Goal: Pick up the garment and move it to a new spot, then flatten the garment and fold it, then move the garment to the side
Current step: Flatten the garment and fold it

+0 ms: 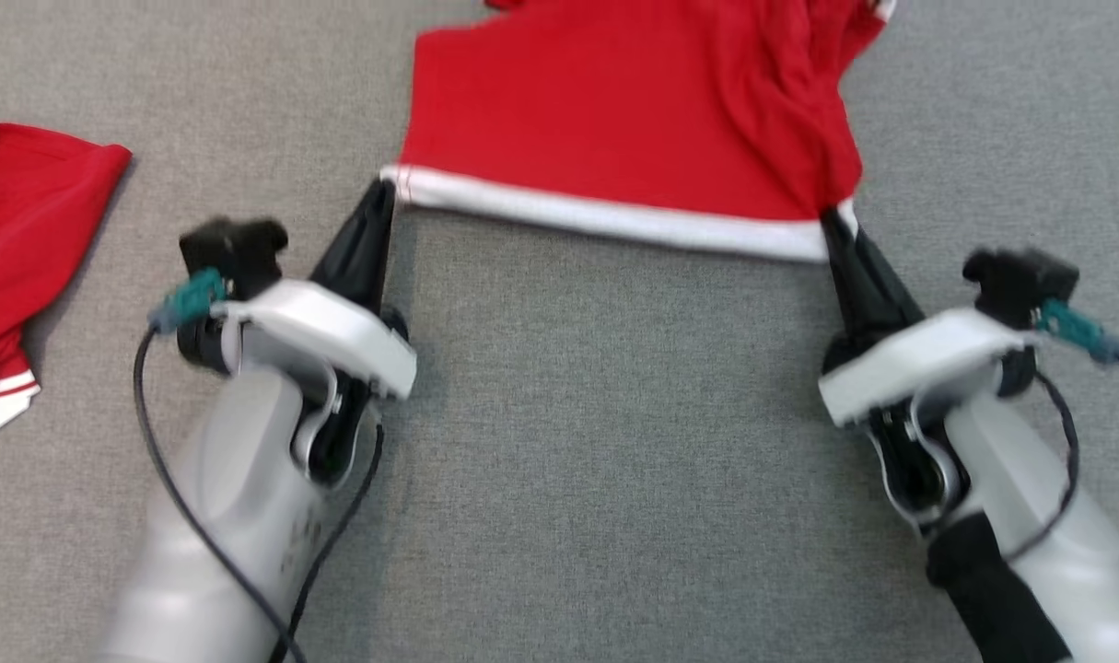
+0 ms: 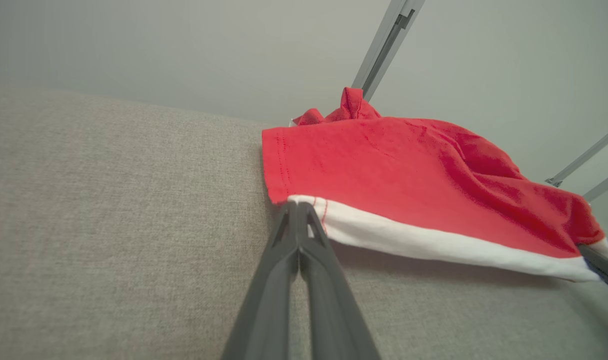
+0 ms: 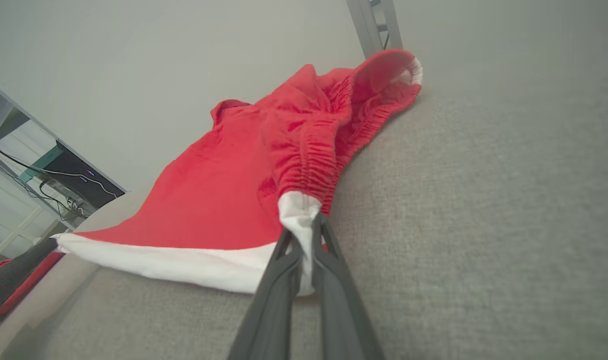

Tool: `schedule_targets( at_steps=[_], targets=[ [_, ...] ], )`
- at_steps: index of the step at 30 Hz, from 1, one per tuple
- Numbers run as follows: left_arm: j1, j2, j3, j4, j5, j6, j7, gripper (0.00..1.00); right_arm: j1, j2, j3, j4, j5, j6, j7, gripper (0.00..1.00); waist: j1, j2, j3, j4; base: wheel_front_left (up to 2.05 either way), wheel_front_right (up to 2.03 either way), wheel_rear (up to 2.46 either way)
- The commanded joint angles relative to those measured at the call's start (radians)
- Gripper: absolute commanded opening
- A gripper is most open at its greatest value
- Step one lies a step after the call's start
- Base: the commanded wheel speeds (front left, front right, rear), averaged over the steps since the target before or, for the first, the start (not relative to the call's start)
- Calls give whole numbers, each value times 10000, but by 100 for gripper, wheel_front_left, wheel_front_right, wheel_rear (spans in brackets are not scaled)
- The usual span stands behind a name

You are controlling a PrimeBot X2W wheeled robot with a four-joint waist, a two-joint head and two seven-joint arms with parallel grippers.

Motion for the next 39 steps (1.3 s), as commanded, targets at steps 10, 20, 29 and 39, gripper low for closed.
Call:
schedule_targets(
  at_steps=[10,20,29,39],
  targets=[
    [3954,560,1466,-3775,1401,224,-40,0,4327,-454,-1133,-2367,14,-11,21,0,0,-1,-1255,150,0,0,0],
    [7585,929,1791,-7294,1414,1595,482,0,7337,47,-2426,-4288,-654,-37,911,0,0,-1,-2230,-12,0,0,0],
    [9613,905,1621,-9745,1409,2614,1376,0,9447,672,-3438,-6032,-1574,-37,2127,0,0,-1,-2770,-17,0,0,0],
    [8155,1300,1319,-9989,1713,2100,1864,0,8938,958,-3753,-7326,-1648,-30,2648,0,0,-1,-2556,-102,0,0,0]
  ],
)
